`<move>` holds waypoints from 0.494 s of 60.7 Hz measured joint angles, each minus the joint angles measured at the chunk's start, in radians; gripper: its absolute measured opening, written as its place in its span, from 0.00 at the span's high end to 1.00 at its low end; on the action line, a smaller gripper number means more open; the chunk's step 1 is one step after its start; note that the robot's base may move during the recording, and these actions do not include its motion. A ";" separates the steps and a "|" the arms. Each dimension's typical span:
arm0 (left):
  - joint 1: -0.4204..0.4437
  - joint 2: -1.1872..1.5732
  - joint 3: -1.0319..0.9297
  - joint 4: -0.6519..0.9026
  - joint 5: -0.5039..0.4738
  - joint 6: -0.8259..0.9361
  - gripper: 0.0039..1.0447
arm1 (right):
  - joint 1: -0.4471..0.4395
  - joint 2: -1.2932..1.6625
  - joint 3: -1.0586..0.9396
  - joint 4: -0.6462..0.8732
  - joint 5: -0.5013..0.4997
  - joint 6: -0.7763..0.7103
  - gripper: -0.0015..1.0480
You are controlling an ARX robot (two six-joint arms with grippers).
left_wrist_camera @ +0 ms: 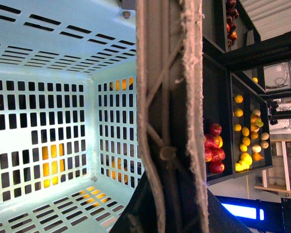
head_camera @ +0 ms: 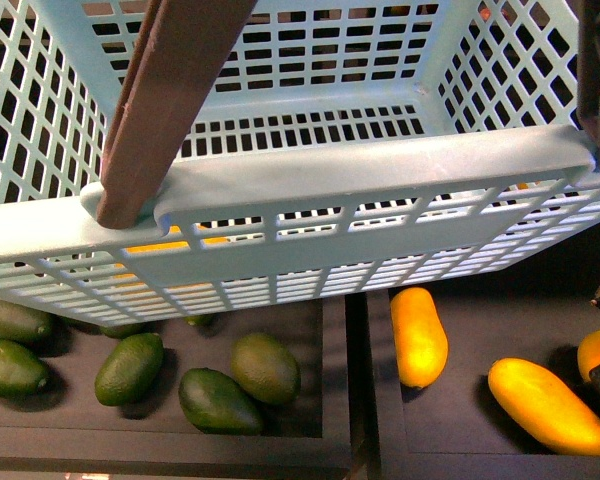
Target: Pick lemon and mango into basket
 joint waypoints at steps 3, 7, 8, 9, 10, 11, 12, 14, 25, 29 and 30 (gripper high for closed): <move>0.000 0.000 0.000 0.000 0.000 0.000 0.95 | 0.000 0.001 0.001 0.000 0.000 0.002 0.11; 0.000 0.000 0.000 0.000 0.000 0.000 0.95 | 0.000 0.002 0.001 -0.001 -0.002 0.010 0.19; 0.000 0.000 0.000 0.000 0.000 0.000 0.95 | 0.000 0.002 0.001 -0.001 -0.002 0.011 0.20; 0.000 0.000 0.000 0.000 0.000 0.000 0.95 | 0.000 0.003 0.001 -0.002 -0.003 0.013 0.24; 0.000 0.000 0.000 0.000 0.000 0.000 0.95 | 0.000 0.003 0.001 -0.002 -0.003 0.015 0.25; 0.000 0.000 0.000 0.000 0.000 0.000 0.95 | 0.000 0.004 0.000 -0.003 -0.003 0.016 0.27; 0.000 0.000 0.000 0.000 0.000 0.000 0.95 | 0.000 0.004 0.000 -0.003 -0.004 0.016 0.29; 0.000 0.000 0.000 0.000 0.000 0.000 0.95 | 0.000 0.004 -0.001 -0.005 -0.008 0.016 0.33; 0.000 0.000 0.000 0.000 0.000 0.000 0.95 | -0.010 -0.002 -0.008 -0.009 -0.028 0.020 0.41; 0.000 0.000 0.000 0.000 0.000 0.000 0.95 | -0.015 -0.010 -0.014 -0.009 -0.034 0.024 0.41; 0.000 0.000 0.000 0.000 0.000 0.000 0.95 | -0.017 -0.013 -0.016 -0.009 -0.036 0.026 0.41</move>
